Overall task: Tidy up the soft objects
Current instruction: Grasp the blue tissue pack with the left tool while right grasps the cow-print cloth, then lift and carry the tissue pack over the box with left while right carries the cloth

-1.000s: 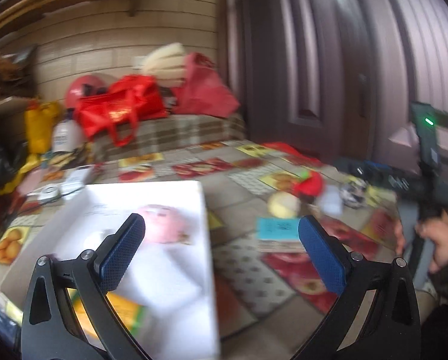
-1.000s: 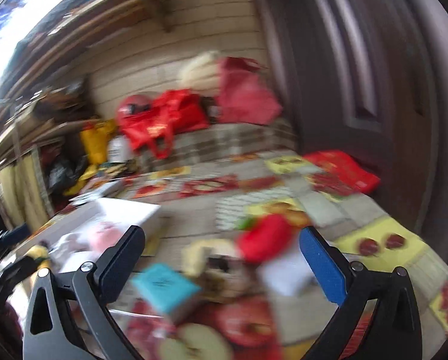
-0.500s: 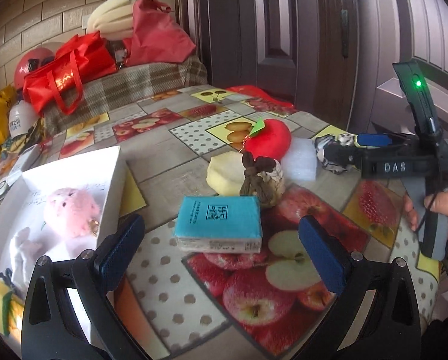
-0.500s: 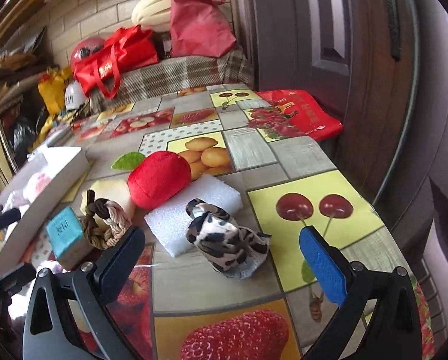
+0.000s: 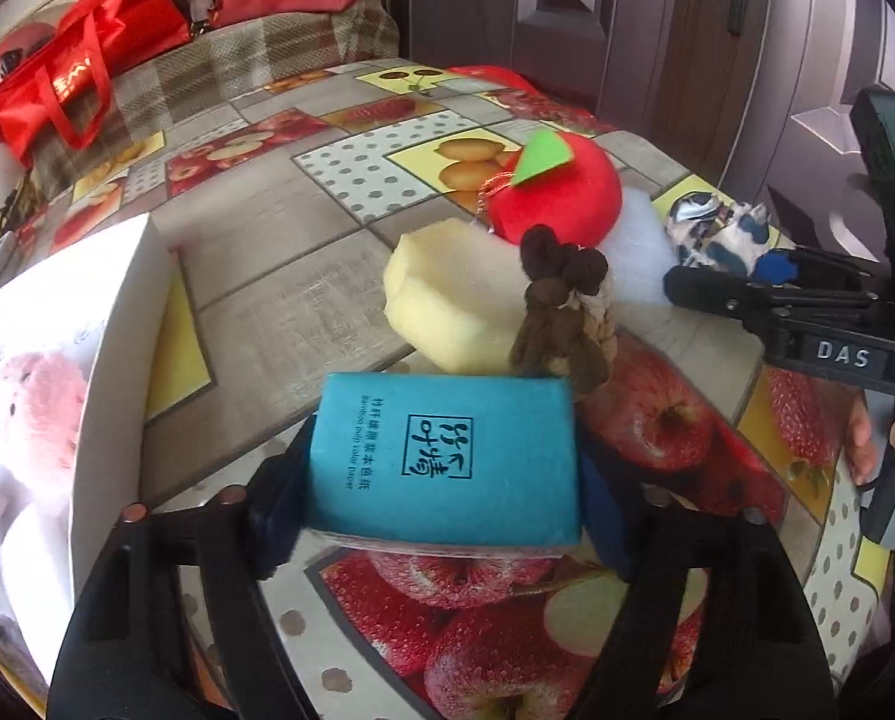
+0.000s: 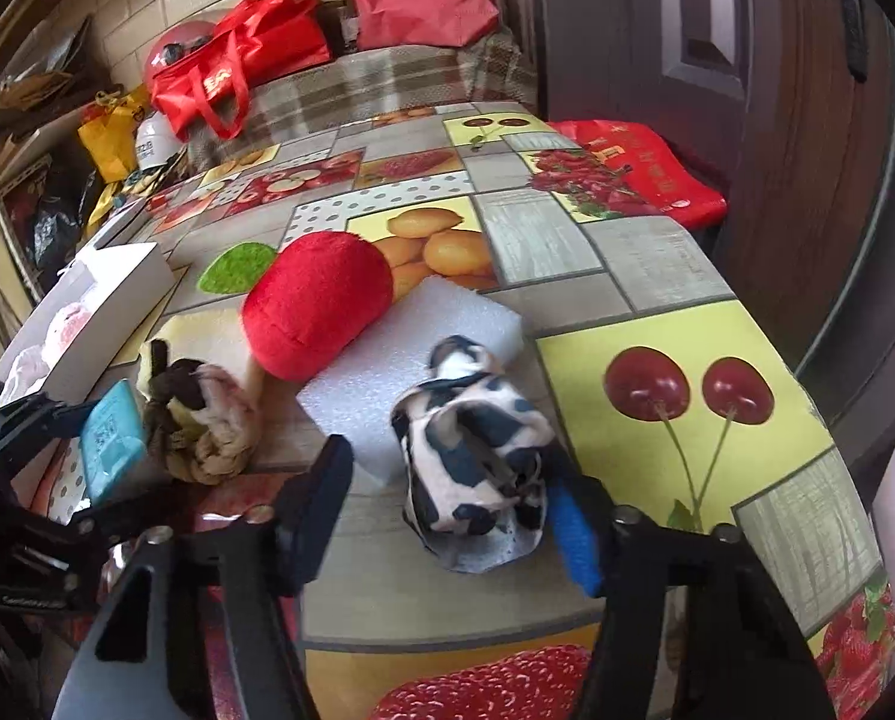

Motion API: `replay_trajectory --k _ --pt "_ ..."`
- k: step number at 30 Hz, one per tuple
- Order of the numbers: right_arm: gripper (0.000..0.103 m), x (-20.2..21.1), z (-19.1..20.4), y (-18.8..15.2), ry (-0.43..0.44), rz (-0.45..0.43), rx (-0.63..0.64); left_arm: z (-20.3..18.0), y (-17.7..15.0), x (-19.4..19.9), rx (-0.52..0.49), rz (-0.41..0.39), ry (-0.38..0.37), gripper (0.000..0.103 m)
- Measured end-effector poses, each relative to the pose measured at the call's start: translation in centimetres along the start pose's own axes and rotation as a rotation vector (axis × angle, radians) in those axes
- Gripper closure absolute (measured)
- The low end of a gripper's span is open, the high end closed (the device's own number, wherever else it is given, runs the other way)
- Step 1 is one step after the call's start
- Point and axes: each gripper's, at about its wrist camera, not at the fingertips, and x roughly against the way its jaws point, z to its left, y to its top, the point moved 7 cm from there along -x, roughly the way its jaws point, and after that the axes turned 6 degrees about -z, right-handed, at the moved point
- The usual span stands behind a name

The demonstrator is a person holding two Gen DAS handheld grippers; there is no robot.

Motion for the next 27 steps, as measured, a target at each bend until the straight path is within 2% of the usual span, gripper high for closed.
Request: replay_trajectory --k 2,4,7,11,14,18,27 --pt "0.061 0.1 0.4 0.2 0.013 -0.010 0.014 -0.2 0.0 0.2 -0.003 -0.012 -0.023 0.028" --pt "0.068 0.4 0.5 0.5 0.010 -0.030 0.022 -0.3 0.3 0.9 -0.010 -0.045 -0.023 0.029" --pt "0.071 1.6 0.7 1.0 0.000 -0.109 0.036 -0.6 0.9 2.6 -0.027 -0.141 -0.017 0.029" --pt "0.071 5.1 2.0 1.7 -0.038 -0.287 0.091 -1.2 1.4 6.1 -0.060 -0.314 0.013 0.029" --pt "0.071 7.2 3.9 1.7 0.011 -0.391 0.076 -1.4 1.6 7.5 -0.083 -0.391 0.050 0.028" --pt "0.071 8.3 6.2 1.9 0.036 -0.461 0.079 -0.9 1.8 8.0 -0.071 -0.408 0.062 0.028" --pt "0.070 8.4 8.3 2.0 0.044 -0.461 0.114 -0.1 1.3 9.2 -0.031 -0.433 0.048 0.028"
